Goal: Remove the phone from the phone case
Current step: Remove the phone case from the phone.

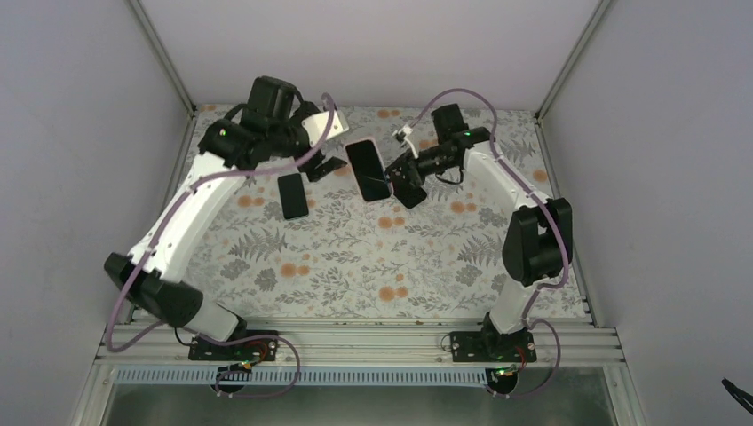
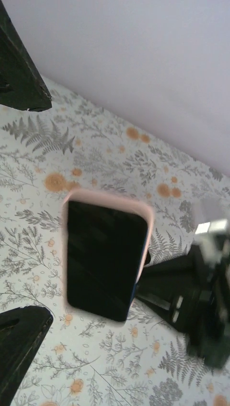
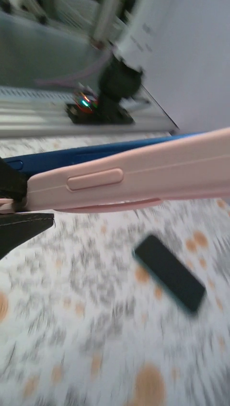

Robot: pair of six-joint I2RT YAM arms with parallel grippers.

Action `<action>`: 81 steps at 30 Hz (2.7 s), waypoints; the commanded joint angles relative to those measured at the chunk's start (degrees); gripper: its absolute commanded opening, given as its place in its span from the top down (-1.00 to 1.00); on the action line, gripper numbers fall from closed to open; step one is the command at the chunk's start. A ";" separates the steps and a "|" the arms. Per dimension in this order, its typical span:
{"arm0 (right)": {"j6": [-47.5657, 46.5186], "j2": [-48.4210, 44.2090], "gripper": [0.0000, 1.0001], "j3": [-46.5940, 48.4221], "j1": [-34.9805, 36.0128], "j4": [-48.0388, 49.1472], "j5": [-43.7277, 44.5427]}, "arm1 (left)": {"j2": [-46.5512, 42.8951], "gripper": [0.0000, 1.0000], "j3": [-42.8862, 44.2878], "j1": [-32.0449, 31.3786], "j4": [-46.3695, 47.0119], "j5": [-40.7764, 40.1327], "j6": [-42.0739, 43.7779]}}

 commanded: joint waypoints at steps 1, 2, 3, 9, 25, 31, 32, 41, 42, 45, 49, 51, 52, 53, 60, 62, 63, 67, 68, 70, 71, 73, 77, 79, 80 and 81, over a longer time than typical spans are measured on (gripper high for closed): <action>23.15 -2.73 0.93 2.63 -4.56 20.33 8.43 | -8.08 -1.00 -7.44 -7.28 8.61 -15.86 -1.39; 25.20 -2.29 0.93 4.28 -5.25 21.58 9.85 | -8.67 -1.00 -9.34 -9.00 10.62 -19.58 -1.16; 27.25 -1.66 0.93 5.89 -5.90 22.68 11.28 | -8.80 -1.00 -10.99 -10.52 12.60 -22.87 -0.85; 34.40 4.16 0.93 17.69 -7.21 23.15 12.31 | -6.17 -1.00 -20.92 -20.93 31.58 -41.98 5.97; 40.24 -1.43 0.93 14.76 -5.67 27.01 14.56 | 10.89 -1.00 -12.79 -24.47 55.81 -41.60 6.39; 40.76 -2.47 0.93 14.52 -5.69 27.57 14.77 | 13.63 -1.00 -10.77 -21.87 52.21 -39.77 4.30; 40.71 -2.62 0.93 14.61 -5.74 27.50 14.85 | 13.31 -1.00 -10.91 -21.27 52.11 -39.62 3.94; 40.63 -3.00 0.93 14.03 -5.74 27.76 15.37 | 10.13 -0.99 -11.43 -18.47 50.60 -37.97 2.65; 40.48 -2.88 0.93 14.03 -5.67 27.68 15.38 | 9.98 -0.98 -11.08 -18.47 49.78 -37.40 2.04; 40.46 -2.59 0.93 14.08 -5.71 27.57 15.37 | 9.71 -0.98 -10.79 -18.47 49.38 -36.76 1.39; 40.23 -2.26 0.93 14.26 -5.68 27.49 15.29 | 9.93 -0.98 -9.68 -18.47 48.83 -36.13 0.68; 40.04 -2.12 0.93 14.39 -5.68 27.42 15.12 | 10.03 -0.98 -9.23 -18.47 48.43 -36.14 0.52; 40.03 -2.06 0.93 14.28 -5.74 27.40 15.16 | 10.00 -0.98 -9.31 -18.47 48.67 -36.35 0.56; 39.95 -2.00 0.93 14.26 -5.70 27.43 15.12 | 10.01 -0.98 -9.35 -18.47 48.89 -36.44 0.66; 39.50 -1.44 0.93 14.00 -5.66 27.45 15.16 | 7.89 -0.96 -9.82 -18.47 48.36 -34.84 -0.07; 39.56 -1.30 0.93 13.92 -5.68 27.61 15.03 | 7.76 -0.96 -10.65 -18.41 49.34 -36.05 0.72; 39.71 -1.21 0.93 13.97 -5.69 27.66 14.84 | 7.82 -0.96 -10.89 -18.32 49.52 -36.24 0.81; 39.28 -0.86 0.93 14.59 -5.67 27.38 14.42 | 8.30 -0.96 -10.92 -17.94 49.27 -36.30 0.64; 39.16 -0.81 0.93 14.61 -5.66 27.32 14.41 | 8.41 -0.96 -11.09 -17.94 49.62 -36.59 0.92; 39.24 -0.76 0.93 14.53 -5.72 27.31 14.16 | 9.18 -0.96 -10.48 -17.63 49.46 -36.64 1.10; 39.30 -0.72 0.93 14.53 -5.68 27.38 14.03 | 9.70 -0.96 -9.89 -17.55 48.93 -36.73 0.90; 39.34 -0.80 0.93 14.66 -5.67 27.55 13.88 | 10.55 -0.96 -9.18 -17.51 48.21 -36.44 0.70; 39.39 -1.20 0.93 14.63 -5.72 27.57 13.52 | 10.74 -0.96 -9.66 -17.53 50.19 -37.67 0.20; 39.40 -1.29 0.93 14.52 -5.72 27.58 13.53 | 10.75 -0.96 -9.65 -17.42 50.76 -38.10 0.17; 39.43 -1.34 0.93 14.39 -5.69 27.57 13.54 | 10.97 -0.96 -9.19 -17.42 50.44 -38.08 0.17; 39.52 -1.33 0.93 14.24 -5.71 27.66 13.41 | 11.33 -0.96 -8.70 -17.42 49.97 -37.99 0.04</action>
